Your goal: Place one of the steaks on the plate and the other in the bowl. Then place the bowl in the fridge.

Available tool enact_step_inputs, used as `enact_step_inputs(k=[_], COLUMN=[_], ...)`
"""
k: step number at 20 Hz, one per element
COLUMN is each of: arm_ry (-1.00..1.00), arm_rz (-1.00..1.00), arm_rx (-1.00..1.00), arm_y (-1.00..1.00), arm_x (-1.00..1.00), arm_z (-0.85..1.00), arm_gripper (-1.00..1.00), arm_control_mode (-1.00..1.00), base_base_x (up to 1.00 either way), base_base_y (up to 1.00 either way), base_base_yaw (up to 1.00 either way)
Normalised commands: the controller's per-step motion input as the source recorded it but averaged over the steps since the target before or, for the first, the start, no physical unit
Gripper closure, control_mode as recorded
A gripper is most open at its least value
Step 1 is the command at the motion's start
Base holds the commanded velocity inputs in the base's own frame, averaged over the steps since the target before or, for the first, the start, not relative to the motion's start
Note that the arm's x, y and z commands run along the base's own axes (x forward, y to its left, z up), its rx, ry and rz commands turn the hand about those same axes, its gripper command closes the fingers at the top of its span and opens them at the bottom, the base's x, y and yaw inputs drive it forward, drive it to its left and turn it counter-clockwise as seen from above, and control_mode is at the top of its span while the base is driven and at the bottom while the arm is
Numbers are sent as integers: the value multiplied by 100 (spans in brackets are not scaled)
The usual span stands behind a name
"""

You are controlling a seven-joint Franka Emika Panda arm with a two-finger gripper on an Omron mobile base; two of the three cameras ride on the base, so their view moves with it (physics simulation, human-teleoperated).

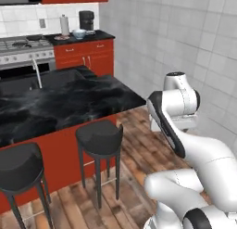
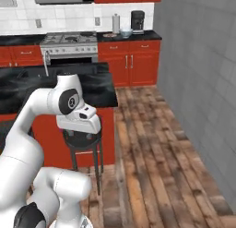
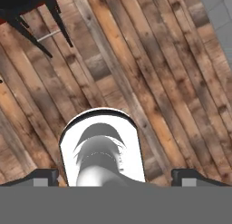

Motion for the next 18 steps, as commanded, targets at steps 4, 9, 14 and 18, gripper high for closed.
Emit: enact_step_inputs(k=[4, 9, 14, 18], arm_ry=[0, 0, 0, 0], arm_rz=[0, 0, 0, 0], arm_rx=[0, 0, 0, 0], arm_y=[0, 0, 0, 0], arm_x=[0, 0, 0, 0], arm_z=[0, 0, 0, 0], arm_gripper=[-100, -100, -100, -100], arm_control_mode=[100, 100, 100, 100], base_base_x=[69, 58, 45, 49], base_base_y=[-93, -89, -71, -57], base_base_yaw=[26, 32, 39, 20])
